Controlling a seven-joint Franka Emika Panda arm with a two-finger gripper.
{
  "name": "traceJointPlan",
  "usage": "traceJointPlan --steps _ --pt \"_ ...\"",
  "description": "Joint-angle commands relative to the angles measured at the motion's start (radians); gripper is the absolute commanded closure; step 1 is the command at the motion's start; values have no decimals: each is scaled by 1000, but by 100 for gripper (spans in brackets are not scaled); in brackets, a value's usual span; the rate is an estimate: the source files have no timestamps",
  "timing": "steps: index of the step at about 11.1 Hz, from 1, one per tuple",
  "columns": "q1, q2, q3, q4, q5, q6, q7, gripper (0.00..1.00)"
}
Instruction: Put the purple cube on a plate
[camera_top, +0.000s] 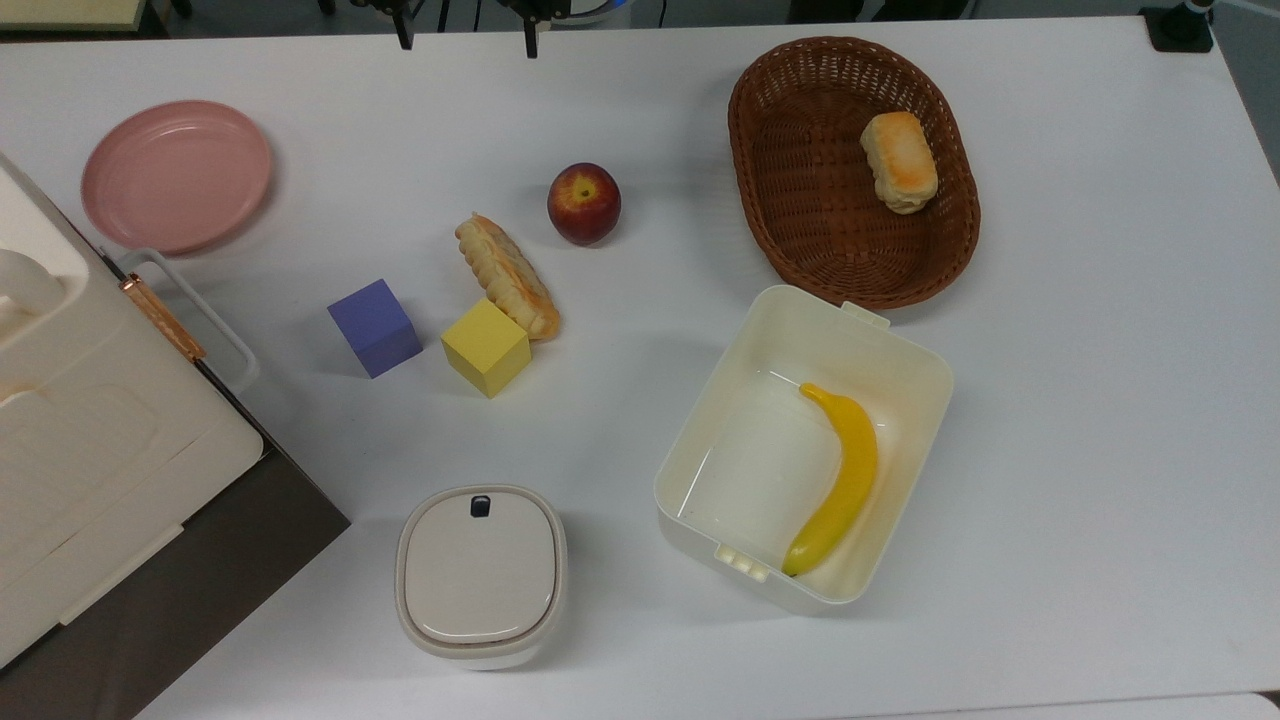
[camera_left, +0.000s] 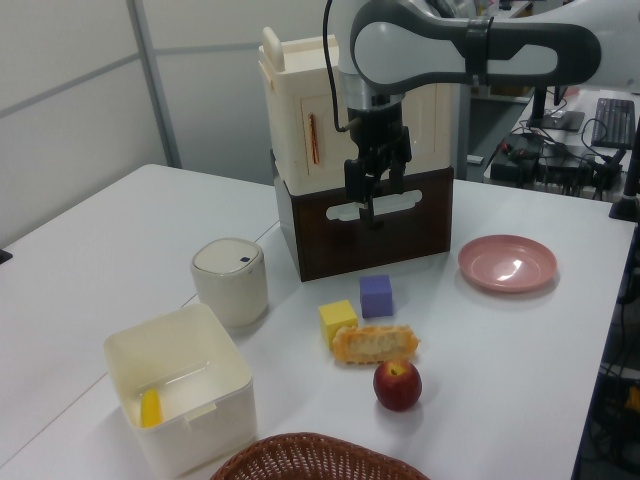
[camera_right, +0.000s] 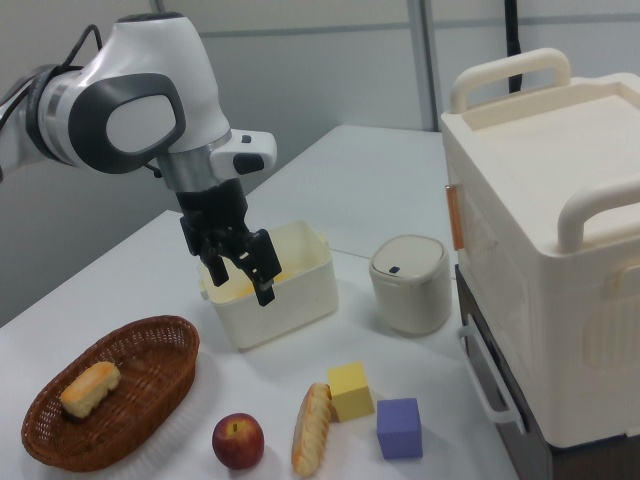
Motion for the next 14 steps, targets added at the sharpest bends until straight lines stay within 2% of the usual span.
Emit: traceJointPlan --steps 1,11,14 --pt "9 -18 -8 -9 14 -21 -27 0" --pt "8 -8 -8 -10 8 -16 -29 0" --pt "-1 15 -20 -6 -2 4 -78 0"
